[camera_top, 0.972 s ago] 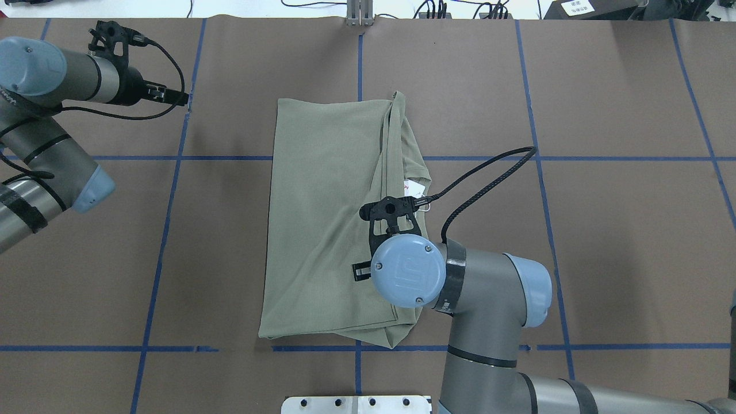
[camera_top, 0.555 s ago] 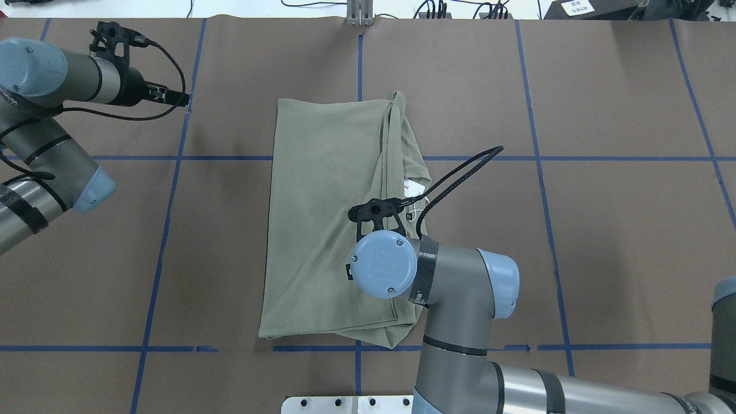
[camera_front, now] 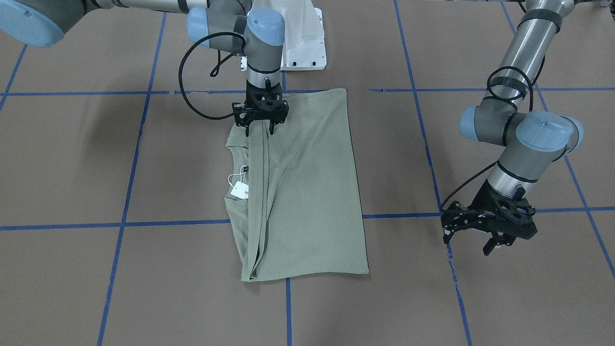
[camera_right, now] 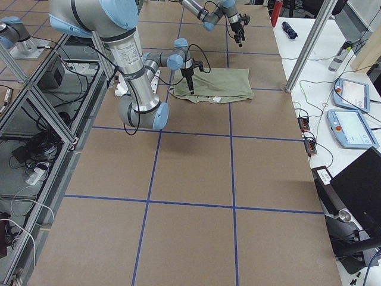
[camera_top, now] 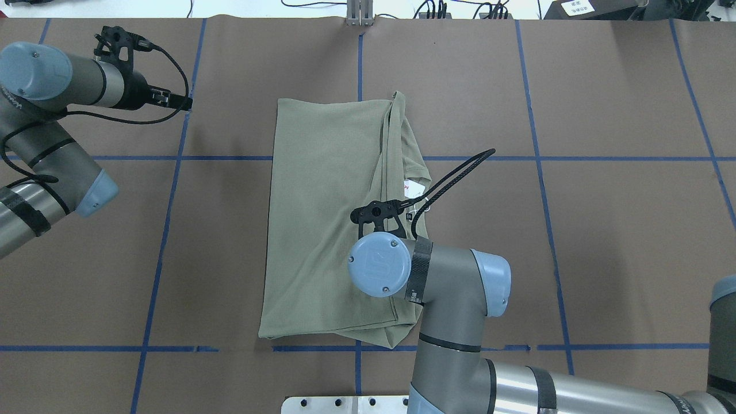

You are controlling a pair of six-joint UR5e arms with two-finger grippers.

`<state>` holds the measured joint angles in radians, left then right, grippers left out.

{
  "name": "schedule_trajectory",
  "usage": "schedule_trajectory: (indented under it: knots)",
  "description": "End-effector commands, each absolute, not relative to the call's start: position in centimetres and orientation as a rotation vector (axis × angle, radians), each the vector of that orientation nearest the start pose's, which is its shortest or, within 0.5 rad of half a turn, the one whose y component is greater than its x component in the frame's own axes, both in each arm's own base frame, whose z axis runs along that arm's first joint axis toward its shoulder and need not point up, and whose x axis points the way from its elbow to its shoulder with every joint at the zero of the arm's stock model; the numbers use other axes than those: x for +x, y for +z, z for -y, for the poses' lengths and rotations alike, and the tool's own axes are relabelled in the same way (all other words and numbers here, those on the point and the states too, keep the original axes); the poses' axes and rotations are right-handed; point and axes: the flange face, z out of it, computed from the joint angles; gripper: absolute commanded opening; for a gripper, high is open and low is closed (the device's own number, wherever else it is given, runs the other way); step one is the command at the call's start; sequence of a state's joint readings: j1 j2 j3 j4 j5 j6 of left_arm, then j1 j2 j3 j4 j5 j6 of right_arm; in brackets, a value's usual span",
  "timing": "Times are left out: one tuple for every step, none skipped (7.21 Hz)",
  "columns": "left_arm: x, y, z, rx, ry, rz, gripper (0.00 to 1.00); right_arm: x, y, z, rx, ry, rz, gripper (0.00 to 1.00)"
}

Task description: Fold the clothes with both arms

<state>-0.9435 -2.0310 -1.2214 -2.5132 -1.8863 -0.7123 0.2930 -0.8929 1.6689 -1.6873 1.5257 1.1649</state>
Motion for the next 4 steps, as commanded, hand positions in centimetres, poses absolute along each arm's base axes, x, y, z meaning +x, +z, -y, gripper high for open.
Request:
schedule_trajectory:
  knots:
    - [33.41, 46.04, 63.50, 0.640, 0.090, -0.871, 1.00, -61.77, 23.77, 33.10, 0.272, -0.094, 0.598, 0.65]
    - [33.41, 46.04, 63.50, 0.640, 0.090, -0.871, 1.00, -61.71, 24.00, 33.18, 0.276, -0.096, 0.579, 0.61]
    - [33.39, 46.02, 63.51, 0.642, 0.090, -0.871, 1.00, -61.66, 23.98, 33.18, 0.282, -0.113, 0.574, 0.60]
    - [33.39, 46.02, 63.51, 0.642, 0.090, -0.871, 1.00, -61.55, 23.96, 33.21, 0.292, -0.131, 0.565, 0.60]
